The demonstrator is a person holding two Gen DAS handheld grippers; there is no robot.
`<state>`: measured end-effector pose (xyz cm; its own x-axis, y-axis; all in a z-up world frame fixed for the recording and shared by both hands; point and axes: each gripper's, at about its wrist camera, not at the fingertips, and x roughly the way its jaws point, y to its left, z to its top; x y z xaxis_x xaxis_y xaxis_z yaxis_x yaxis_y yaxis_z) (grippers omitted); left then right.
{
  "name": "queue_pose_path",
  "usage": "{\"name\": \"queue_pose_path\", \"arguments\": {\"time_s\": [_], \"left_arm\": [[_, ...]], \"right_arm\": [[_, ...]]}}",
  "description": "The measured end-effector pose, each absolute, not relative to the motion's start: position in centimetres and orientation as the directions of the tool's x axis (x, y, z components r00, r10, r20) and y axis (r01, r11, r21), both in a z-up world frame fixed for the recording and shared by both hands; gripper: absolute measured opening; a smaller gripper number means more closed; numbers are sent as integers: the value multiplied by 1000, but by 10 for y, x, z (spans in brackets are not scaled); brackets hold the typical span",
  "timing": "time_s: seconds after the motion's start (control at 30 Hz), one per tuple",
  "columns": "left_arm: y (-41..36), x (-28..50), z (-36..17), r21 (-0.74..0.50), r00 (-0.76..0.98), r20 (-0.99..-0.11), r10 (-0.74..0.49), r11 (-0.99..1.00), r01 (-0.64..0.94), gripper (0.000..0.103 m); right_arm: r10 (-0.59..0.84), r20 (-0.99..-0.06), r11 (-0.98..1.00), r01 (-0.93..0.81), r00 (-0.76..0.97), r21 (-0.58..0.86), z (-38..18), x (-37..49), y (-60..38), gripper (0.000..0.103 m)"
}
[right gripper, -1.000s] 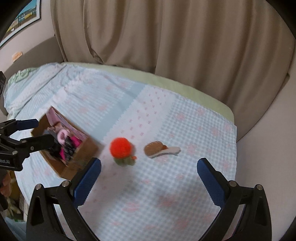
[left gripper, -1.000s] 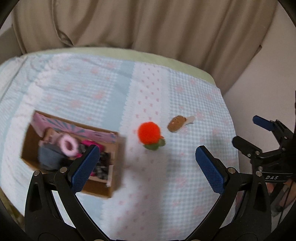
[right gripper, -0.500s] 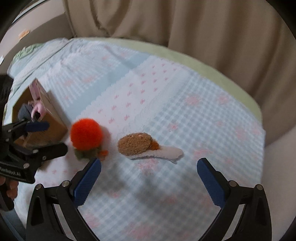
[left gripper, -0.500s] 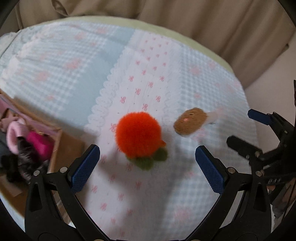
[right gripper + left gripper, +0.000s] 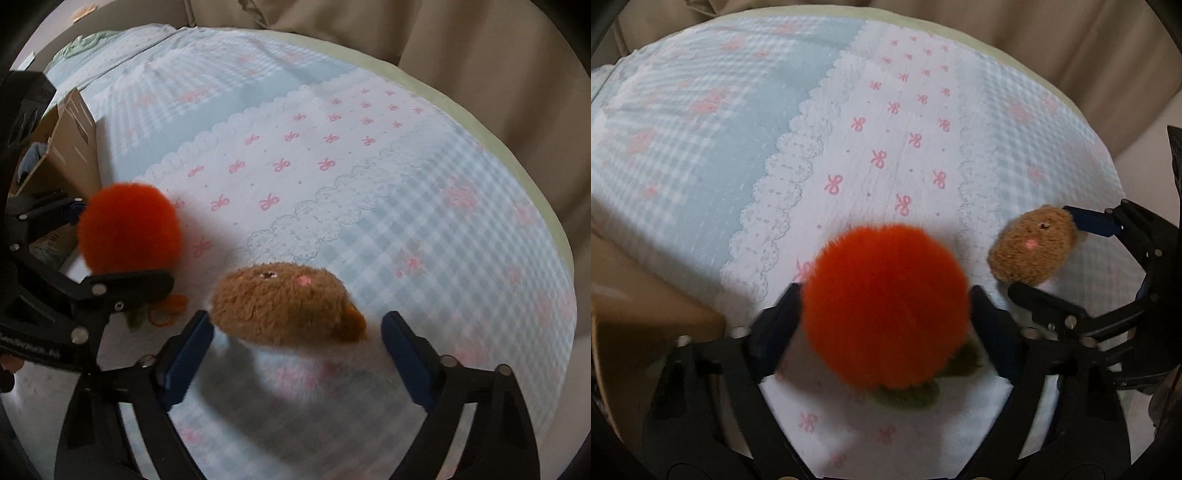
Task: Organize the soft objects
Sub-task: 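Grasp the orange pompom with the left tool while the right tool grasps the brown plush, then carry the pompom and brown plush over the box with both tools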
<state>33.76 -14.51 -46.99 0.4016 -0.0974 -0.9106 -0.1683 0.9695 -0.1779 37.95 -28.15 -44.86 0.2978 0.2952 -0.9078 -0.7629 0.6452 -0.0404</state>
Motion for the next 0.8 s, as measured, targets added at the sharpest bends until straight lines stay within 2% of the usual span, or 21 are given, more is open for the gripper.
{"name": "queue_pose_path", "arguments": {"time_s": [0.03, 0.07, 0.17, 0.37, 0.57, 0.8], "left_arm": [[-144, 340, -474, -171, 393, -915, -94, 972, -164, 59], [-144, 341, -477, -164, 385, -919, -92, 973, -160, 53], [-145, 342, -478, -132, 386, -920, -69, 982, -138, 39], [-141, 341, -474, -141, 398, -914, -80, 982, -125, 35], [-144, 337, -456, -156, 427, -899, -96, 982, -108, 35], [-146, 330, -415, -175, 475, -873, -112, 980, -92, 35]], "right_arm": [[296, -910, 642, -766, 292, -37, -451, 381, -281, 76], [297, -911, 638, -769, 286, -33, -453, 383, -280, 73], [303, -904, 634, -772, 300, -44, -454, 382, -278, 65], [306, -894, 656, -753, 329, -52, -453, 377, -278, 56], [317, -876, 714, -700, 363, -32, -438, 372, -287, 54], [319, -849, 784, -620, 421, -13, -393, 358, -302, 54]]}}
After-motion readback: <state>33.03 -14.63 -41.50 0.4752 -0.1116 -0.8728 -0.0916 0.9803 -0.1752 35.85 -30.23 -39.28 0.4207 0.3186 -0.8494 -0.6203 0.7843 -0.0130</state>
